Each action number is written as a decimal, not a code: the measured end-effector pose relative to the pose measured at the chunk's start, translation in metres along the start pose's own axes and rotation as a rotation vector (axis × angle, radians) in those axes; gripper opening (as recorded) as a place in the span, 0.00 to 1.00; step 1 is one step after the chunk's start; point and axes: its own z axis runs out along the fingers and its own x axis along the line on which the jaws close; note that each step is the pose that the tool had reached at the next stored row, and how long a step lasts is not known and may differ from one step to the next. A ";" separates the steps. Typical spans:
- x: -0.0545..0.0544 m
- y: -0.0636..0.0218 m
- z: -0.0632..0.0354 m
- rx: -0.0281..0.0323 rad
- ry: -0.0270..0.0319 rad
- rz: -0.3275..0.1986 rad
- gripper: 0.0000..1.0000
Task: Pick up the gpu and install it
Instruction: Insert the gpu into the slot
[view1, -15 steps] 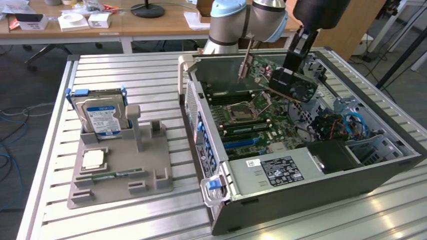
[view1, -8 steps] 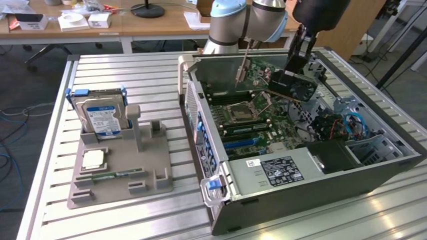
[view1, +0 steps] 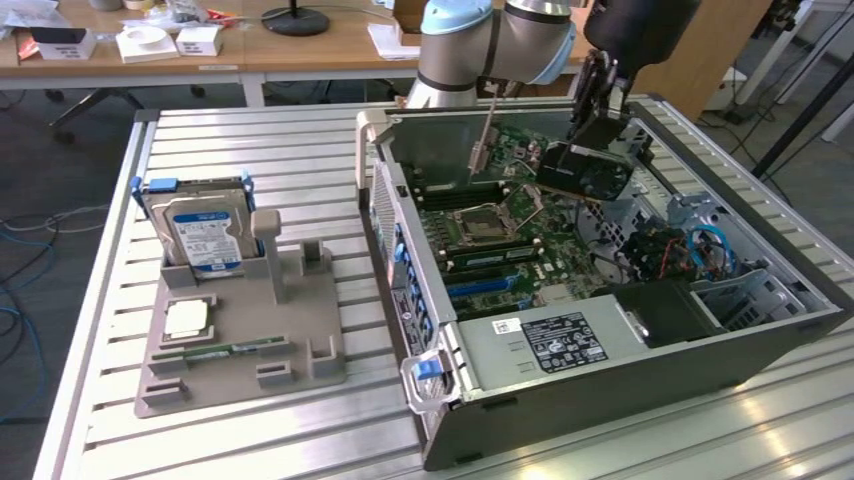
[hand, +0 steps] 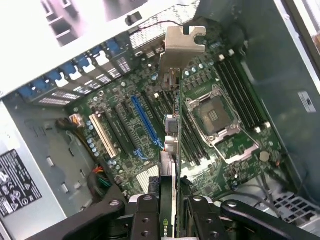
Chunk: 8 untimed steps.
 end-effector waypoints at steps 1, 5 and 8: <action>0.000 0.0000 0.0004 -0.0002 0.0007 -0.019 0.26; 0.000 -0.0001 0.0017 -0.0009 0.0032 -0.090 0.26; 0.000 -0.0001 0.0028 -0.0014 0.0053 -0.145 0.26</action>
